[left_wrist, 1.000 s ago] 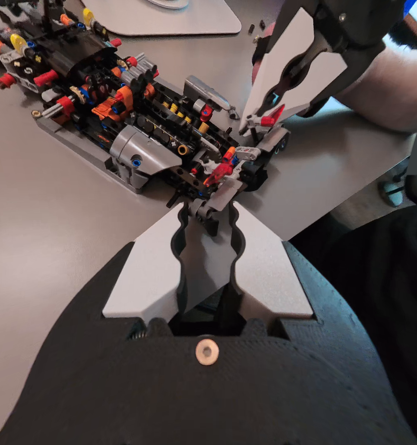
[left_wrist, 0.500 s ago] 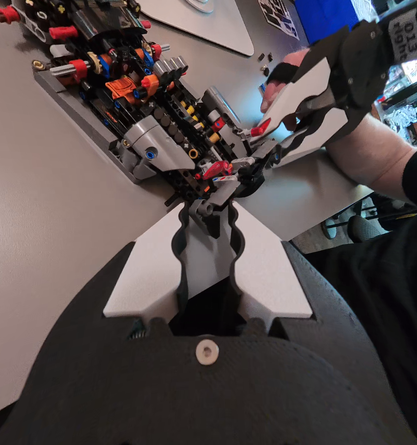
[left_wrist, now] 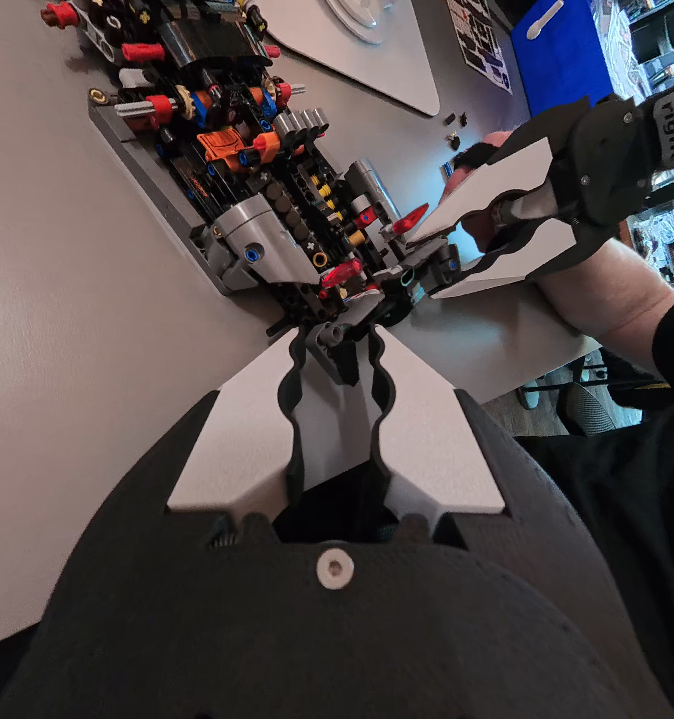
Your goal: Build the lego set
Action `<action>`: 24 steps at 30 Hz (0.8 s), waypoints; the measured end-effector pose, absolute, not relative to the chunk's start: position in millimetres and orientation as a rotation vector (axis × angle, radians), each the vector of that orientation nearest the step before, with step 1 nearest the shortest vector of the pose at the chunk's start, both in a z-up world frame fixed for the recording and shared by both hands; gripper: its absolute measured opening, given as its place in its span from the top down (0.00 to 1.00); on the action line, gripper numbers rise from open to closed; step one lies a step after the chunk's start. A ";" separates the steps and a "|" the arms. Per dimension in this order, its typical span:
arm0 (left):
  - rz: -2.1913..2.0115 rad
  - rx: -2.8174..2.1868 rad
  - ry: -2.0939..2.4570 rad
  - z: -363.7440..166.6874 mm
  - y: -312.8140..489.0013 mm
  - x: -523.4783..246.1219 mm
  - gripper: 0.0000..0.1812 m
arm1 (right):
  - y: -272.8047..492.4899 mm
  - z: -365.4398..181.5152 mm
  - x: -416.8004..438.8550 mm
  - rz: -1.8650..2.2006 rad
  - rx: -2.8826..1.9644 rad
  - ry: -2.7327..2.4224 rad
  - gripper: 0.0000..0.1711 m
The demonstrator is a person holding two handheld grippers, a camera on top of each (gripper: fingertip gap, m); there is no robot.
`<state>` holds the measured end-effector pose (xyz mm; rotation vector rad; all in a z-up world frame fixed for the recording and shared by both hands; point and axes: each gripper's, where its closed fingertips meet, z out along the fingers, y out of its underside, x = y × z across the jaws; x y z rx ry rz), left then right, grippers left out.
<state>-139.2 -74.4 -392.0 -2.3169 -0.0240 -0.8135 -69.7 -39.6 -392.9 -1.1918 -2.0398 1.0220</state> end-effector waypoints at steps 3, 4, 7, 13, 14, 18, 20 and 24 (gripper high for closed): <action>-0.796 -2.322 -0.033 -389.6 -71.5 -140.2 0.84 | -35.8 -392.0 -71.1 1.051 -1.242 -2.009 0.82; -0.793 -2.326 -0.036 -390.0 -71.0 -139.7 0.84 | -34.4 -391.5 -71.0 1.058 -1.249 -2.004 0.82; -0.790 -2.322 -0.049 -390.5 -69.3 -138.5 0.85 | -28.4 -389.4 -71.4 1.090 -1.287 -1.973 0.82; -0.786 -2.295 -0.082 -390.0 -61.4 -134.3 0.86 | -14.8 -391.4 -71.8 1.084 -1.349 -1.934 0.82; -0.783 -2.292 -0.083 -390.4 -59.6 -133.6 0.86 | -12.9 -391.7 -71.8 1.080 -1.359 -1.928 0.82; -0.777 -2.282 -0.093 -390.8 -55.3 -133.2 0.86 | -6.7 -391.5 -72.6 1.080 -1.389 -1.895 0.82; -0.764 -2.278 -0.096 -391.5 -52.7 -133.4 0.86 | -3.8 -392.3 -73.4 1.067 -1.399 -1.881 0.82; -0.731 -2.261 -0.090 -392.7 -45.4 -134.9 0.85 | -1.9 -393.0 -74.3 1.070 -1.411 -1.868 0.82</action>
